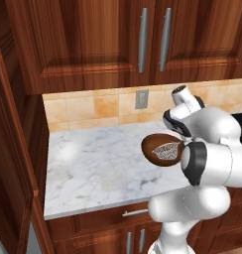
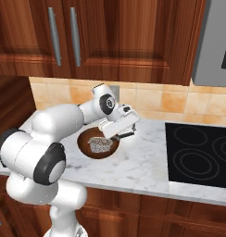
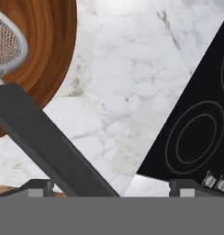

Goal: Open the cabinet and setup a tea strainer by placing it in the bowl upright.

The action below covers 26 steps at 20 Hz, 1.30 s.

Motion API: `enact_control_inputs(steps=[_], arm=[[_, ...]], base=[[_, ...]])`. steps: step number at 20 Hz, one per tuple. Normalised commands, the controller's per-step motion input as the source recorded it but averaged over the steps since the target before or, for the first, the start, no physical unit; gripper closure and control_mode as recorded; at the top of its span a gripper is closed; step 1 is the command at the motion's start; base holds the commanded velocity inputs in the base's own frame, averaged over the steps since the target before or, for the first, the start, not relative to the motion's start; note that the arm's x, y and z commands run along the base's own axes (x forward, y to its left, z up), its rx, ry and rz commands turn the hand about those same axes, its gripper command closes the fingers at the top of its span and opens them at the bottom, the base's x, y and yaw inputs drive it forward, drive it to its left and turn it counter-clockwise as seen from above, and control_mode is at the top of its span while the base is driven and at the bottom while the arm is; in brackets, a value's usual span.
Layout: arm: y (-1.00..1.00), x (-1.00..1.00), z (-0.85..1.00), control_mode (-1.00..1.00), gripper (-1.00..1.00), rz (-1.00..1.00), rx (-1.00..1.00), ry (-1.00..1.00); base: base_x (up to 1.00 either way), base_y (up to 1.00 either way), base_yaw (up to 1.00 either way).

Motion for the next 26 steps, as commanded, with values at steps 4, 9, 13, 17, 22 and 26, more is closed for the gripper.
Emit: enact_control_inputs(steps=[4,9,13,17,22,26], arm=[[-0.03,0.18,-0.03,-1.00,-1.00,0.00,0.00,0.13],[0.00,0.12,-0.16,-1.00,-1.00,0.00,0.00,0.16],[0.00,0.00,-0.28,-1.00,-1.00,0.00,0.00,0.10],[0.00,0.00,-0.22,-1.00,-1.00,0.00,0.00,0.05],[0.00,0.00,-0.10,-1.00,-1.00,0.00,0.00,0.04],[0.00,0.00,0.00,-1.00,-1.00,0.00,0.00,0.00]], base=[[0.00,0.00,0.00],[0.00,0.00,0.00],[0.00,0.00,0.00],[0.00,0.00,0.00],[0.00,0.00,0.00],[0.00,0.00,0.00]])
